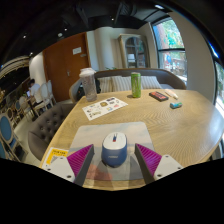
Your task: Arrange mouse
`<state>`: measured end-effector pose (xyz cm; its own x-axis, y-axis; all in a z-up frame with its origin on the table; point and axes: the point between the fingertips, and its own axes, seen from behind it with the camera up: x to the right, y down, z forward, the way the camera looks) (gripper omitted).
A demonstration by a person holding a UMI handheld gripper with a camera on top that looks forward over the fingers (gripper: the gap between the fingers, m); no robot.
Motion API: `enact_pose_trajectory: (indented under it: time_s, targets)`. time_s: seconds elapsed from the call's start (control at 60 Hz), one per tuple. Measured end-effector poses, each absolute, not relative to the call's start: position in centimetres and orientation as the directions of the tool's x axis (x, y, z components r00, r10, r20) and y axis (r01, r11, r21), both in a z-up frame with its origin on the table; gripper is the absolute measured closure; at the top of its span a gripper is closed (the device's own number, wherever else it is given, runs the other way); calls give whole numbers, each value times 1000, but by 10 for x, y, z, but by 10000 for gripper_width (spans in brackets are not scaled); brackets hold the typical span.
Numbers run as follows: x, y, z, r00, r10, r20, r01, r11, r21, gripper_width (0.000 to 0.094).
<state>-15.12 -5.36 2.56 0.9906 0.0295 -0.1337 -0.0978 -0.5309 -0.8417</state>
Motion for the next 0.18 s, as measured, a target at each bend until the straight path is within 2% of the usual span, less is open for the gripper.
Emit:
enact_pose_trajectory:
  time_s: [0.183]
  targets:
    - [-121, -118, 44, 992, 22, -122, -95, -497, -863, 95]
